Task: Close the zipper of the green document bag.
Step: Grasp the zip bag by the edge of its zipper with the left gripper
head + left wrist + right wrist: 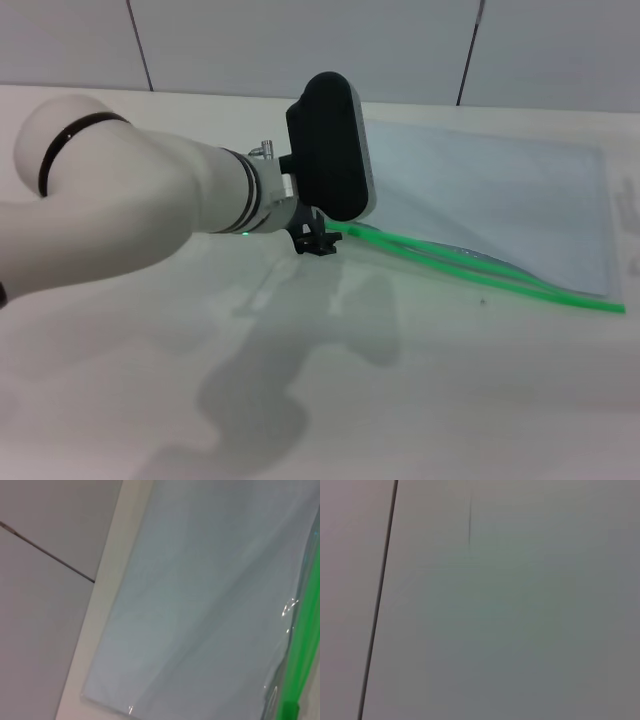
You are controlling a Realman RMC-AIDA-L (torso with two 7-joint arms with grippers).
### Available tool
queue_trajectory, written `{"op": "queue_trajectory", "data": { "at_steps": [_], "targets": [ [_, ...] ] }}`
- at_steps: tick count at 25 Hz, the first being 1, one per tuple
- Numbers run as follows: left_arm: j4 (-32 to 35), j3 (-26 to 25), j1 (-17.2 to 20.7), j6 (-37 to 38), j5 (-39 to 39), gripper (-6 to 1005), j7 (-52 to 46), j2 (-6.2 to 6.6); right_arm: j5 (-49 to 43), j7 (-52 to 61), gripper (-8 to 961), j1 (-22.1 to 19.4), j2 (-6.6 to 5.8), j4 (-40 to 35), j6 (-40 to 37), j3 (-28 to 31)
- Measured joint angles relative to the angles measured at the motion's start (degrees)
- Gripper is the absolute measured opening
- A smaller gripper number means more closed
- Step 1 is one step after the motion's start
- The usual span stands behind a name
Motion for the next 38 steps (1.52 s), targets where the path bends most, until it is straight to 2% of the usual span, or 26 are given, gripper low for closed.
{"op": "queue_trajectory", "data": {
  "at_steps": [9,25,31,38],
  "targets": [
    [-1.32,2.75,0.00,-5.62,0.01,747,0.31,0.01,0.00,0.00,708,0.10,0.00,-0.03,0.01,0.00],
    [-7.51,4.38,-1.35,-14.33,-0.69,742,1.69,0.00,-0.01,0.00,708,0.36,0.00,-0.03,0.00,0.00],
    [-7.94,6.75,-1.32,-18.85,-0.80,740,1.64,-0.06,0.00,0.00,708,0.39,0.00,-0.02,0.00,0.00],
    [-9.55,7.80,-2.17,-19.86,-1.26,738,1.30,-0.15,0.00,0.00,708,0.71,0.08,-0.02,0.00,0.00]
  ]
}}
